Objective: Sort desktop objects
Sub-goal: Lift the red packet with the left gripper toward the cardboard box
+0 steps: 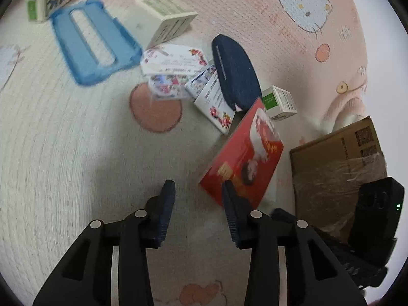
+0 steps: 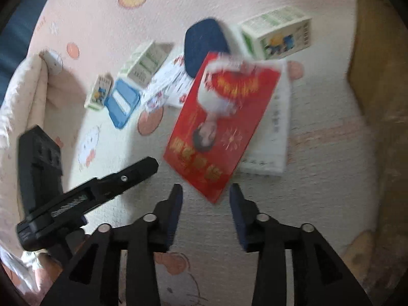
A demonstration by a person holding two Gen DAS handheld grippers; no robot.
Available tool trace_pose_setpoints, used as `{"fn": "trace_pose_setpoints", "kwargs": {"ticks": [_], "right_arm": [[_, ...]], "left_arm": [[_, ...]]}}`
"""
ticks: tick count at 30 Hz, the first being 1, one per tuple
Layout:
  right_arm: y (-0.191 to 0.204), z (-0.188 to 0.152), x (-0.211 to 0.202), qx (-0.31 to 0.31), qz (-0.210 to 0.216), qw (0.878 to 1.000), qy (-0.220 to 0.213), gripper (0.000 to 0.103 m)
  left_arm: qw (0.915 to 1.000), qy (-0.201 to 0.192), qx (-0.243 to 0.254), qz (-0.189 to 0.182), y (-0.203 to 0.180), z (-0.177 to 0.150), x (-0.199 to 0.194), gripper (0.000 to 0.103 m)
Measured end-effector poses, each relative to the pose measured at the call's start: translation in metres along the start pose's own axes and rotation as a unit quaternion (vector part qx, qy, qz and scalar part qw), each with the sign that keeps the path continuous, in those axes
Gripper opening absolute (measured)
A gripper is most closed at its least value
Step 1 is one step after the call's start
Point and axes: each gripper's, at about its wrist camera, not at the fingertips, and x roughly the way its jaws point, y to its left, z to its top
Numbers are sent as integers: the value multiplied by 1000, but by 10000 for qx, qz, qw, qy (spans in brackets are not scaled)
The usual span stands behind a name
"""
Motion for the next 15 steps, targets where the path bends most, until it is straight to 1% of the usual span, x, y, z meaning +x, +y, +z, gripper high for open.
{"fn": "trace_pose_setpoints", "kwargs": {"ticks": [2,4,6,8,11,15], "right_arm": [[-11,2,-9,189,-26,9997,-152,39],[-18,5,-8,322,-55,9993,-183,44],[-24,9,-5,478,-61,9987,-169,44],[-27,12,-1,565,-23,9981,-228,44],[-27,21,4,470,-59,9985,-291,44],[-26,34,9,363,-99,9987,-345,44]], "left_arm": [[9999,59,110,-11,-1,6,4,45],[9997,119,220,-75,-3,15,7,45],[9989,225,333,-221,-6,22,13,46],[9984,289,457,-162,-10,25,19,46],[9970,224,736,-62,-20,29,25,46],[9946,345,974,-42,-33,35,35,45]]}}
